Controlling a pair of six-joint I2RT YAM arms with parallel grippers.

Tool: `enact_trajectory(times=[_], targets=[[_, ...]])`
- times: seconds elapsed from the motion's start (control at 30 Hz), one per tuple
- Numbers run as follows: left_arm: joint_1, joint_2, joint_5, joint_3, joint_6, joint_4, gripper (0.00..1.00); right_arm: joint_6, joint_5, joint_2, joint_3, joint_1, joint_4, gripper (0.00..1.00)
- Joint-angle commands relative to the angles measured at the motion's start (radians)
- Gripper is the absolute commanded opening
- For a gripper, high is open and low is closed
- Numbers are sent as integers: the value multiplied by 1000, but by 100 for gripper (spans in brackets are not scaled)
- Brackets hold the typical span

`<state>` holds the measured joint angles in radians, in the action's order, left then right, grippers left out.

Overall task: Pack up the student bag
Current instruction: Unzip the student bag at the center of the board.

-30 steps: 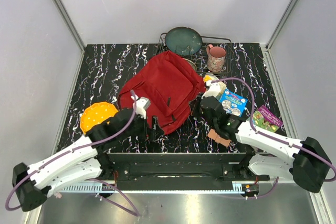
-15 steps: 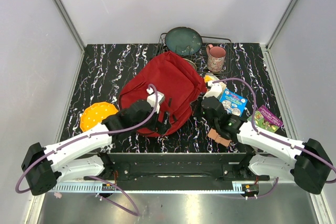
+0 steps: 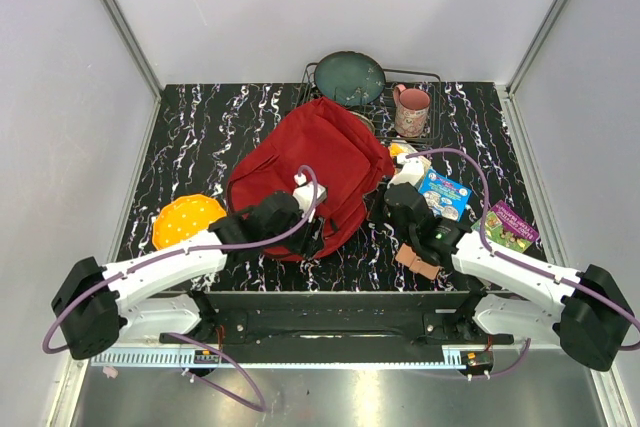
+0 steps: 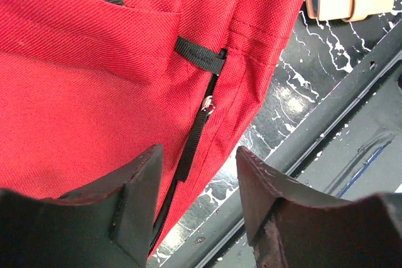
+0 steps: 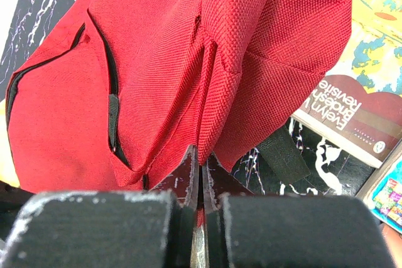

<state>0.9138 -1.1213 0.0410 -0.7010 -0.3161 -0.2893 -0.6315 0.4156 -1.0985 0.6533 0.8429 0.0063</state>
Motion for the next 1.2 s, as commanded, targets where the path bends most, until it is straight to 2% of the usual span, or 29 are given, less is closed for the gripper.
enact_trajectory(times=[0.0, 0.1, 0.27, 0.33, 0.43, 0.53, 0.8, 1.0, 1.17], targets=[[10, -23, 39, -40, 9, 61, 52, -11, 9, 28, 39, -11, 43, 0], [14, -44, 46, -41, 9, 67, 48, -11, 9, 26, 42, -13, 43, 0], [19, -67, 39, -43, 5, 78, 31, -17, 6, 29, 40, -16, 43, 0], [19, -68, 23, -42, 0, 81, 30, -19, 3, 32, 40, -16, 43, 0], [20, -67, -9, -45, -5, 79, 20, -17, 3, 32, 40, -18, 41, 0], [20, -67, -39, -43, -17, 78, 0, -20, 2, 35, 39, -18, 38, 0], [20, 3, -226, 9, -106, 58, 0, -23, 38, 51, 37, -62, 0, 0], [20, 135, -296, 122, -256, -5, 0, -56, -73, 48, 31, -232, -29, 0], [19, 258, -332, 210, -353, -37, 0, -76, -136, 32, 19, -292, -16, 0]])
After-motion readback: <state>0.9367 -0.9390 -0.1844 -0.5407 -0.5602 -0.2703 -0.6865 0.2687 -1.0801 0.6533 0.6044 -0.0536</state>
